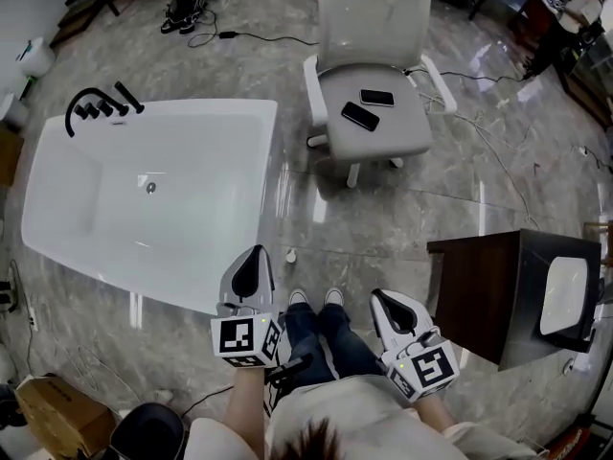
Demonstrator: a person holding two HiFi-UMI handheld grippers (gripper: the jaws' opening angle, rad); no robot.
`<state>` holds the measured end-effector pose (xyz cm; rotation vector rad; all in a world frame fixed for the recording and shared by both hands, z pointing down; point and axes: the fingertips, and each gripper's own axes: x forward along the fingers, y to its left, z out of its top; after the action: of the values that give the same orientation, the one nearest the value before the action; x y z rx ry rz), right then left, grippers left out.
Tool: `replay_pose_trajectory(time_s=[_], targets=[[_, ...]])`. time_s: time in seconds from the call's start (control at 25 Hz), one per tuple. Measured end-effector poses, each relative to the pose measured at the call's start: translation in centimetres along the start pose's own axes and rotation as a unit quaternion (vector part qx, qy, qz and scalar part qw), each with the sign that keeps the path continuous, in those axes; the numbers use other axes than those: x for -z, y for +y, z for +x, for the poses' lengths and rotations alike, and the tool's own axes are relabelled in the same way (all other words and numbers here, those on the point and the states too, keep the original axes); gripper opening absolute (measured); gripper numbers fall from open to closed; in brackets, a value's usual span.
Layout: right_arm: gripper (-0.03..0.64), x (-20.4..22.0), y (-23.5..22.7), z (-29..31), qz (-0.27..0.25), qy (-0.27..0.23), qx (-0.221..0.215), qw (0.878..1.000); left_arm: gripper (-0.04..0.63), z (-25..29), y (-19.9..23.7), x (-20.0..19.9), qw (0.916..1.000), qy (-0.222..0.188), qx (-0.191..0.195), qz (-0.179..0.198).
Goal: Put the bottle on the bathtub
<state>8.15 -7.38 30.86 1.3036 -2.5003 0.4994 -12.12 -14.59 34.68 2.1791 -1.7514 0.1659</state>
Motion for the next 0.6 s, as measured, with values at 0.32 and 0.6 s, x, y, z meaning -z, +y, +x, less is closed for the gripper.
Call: replay_pose_trajectory(time_s=[0.32, 0.6], targets=[[-0.002, -2.5, 0.8, -1.2, -0.004, -0.02, -0.004, 1.0, 0.048, -4.7, -0.4, -4.5, 0.9992, -0.038, -0.016, 0.002], [-0.002, -4.7, 1.4, -2.4, -0.006, -0.043, -0.002, 0.999, 0.048, -8.4, -1.5, -7.3, 0.9979, -0.056, -0.02, 0.026]])
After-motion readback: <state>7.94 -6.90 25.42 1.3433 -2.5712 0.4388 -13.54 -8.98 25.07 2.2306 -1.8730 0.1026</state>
